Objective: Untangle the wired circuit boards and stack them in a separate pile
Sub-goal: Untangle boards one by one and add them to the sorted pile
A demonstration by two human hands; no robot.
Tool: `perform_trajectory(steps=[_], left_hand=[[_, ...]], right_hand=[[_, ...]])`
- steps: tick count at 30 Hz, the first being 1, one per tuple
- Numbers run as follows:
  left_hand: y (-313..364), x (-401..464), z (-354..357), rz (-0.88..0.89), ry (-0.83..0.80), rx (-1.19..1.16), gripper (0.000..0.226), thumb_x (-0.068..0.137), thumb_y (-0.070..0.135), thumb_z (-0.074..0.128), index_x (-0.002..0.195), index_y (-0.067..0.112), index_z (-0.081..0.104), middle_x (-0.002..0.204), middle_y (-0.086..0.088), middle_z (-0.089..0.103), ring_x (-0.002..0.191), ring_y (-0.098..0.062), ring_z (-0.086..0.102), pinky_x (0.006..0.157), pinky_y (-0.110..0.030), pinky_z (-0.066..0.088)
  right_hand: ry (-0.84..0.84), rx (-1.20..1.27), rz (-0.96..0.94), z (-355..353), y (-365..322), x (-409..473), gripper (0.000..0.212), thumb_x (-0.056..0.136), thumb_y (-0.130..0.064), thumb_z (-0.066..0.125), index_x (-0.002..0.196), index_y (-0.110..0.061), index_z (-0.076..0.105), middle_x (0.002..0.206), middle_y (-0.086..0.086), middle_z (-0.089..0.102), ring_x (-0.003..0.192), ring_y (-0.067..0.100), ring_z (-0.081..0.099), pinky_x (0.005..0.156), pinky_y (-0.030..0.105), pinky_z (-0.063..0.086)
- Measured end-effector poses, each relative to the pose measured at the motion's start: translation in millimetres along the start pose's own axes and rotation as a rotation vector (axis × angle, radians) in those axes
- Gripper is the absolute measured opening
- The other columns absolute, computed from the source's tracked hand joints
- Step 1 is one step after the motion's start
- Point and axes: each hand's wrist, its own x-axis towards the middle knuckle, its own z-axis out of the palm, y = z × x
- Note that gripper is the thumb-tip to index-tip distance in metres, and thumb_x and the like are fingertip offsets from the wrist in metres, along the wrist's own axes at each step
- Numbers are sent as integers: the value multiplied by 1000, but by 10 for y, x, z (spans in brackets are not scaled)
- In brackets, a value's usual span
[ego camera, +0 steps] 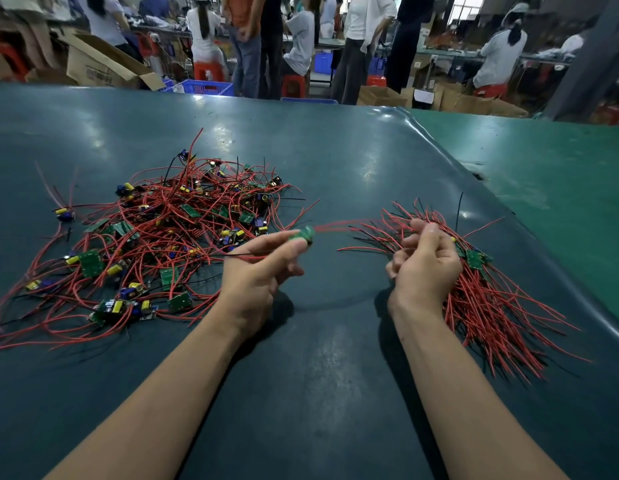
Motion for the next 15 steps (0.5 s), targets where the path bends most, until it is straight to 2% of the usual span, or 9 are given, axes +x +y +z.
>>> perform_trajectory(steps=[2, 3, 4, 6, 8, 11, 13, 15], left_hand=[[28, 29, -17, 2, 34, -58, 14, 70, 13, 73, 82, 13, 80, 78, -4, 73, 55, -7, 57, 58, -20, 52], [32, 34, -16, -5, 43, -61, 15, 72, 16, 71, 84, 13, 80, 79, -4, 73, 56, -7, 57, 58, -19, 51], [27, 34, -9, -13, 48, -49, 16, 74, 19, 70, 85, 13, 80, 79, -5, 72, 59, -8, 57, 58, -18, 50], [10, 17, 4, -23, 17, 12, 19, 70, 26, 73, 84, 14, 80, 74, -3, 69, 62, -9, 56, 58, -17, 48], [-6, -21, 4, -33, -61, 124, 26, 64, 35, 76, 82, 17, 80, 69, -1, 66, 62, -11, 53, 59, -16, 47], [13, -63, -18, -76, -147, 203, 26, 66, 35, 73, 83, 16, 80, 72, -8, 61, 65, -16, 50, 61, -18, 46], [33, -67, -29, -74, -159, 216, 26, 70, 32, 71, 89, 16, 79, 77, -13, 59, 69, -19, 49, 63, -20, 45], [32, -59, -24, -53, -128, 226, 28, 77, 29, 67, 99, 16, 77, 78, -9, 60, 70, -20, 49, 65, -23, 44]], right_hand=[[-35, -28, 32, -7, -32, -26, 26, 104, -18, 44, 81, -15, 56, 53, -10, 49, 35, 7, 35, 37, 14, 26], [-122, -83, 86, 4, -31, -76, 25, 102, -21, 47, 79, -15, 56, 52, -9, 49, 34, 7, 35, 36, 14, 25], [-257, -156, 176, 27, -21, -156, 28, 100, -30, 53, 77, -16, 58, 51, -8, 48, 33, 7, 35, 36, 13, 25], [-576, -292, 394, 79, -9, -333, 48, 84, -62, 56, 67, -18, 63, 49, -4, 48, 33, 8, 36, 35, 13, 25], [-785, -340, 490, 108, -20, -426, 56, 70, -73, 54, 58, -20, 65, 49, -2, 48, 33, 9, 36, 35, 14, 26], [-847, -359, 577, 101, -79, -423, 52, 76, -67, 55, 55, -20, 61, 49, -2, 47, 33, 10, 36, 34, 14, 24], [-846, -335, 603, 79, -90, -409, 43, 89, -51, 55, 61, -19, 61, 50, -2, 46, 34, 10, 35, 35, 14, 23], [-823, -333, 533, 76, -71, -419, 32, 95, -33, 54, 69, -16, 61, 50, -4, 44, 34, 9, 33, 36, 14, 22]])
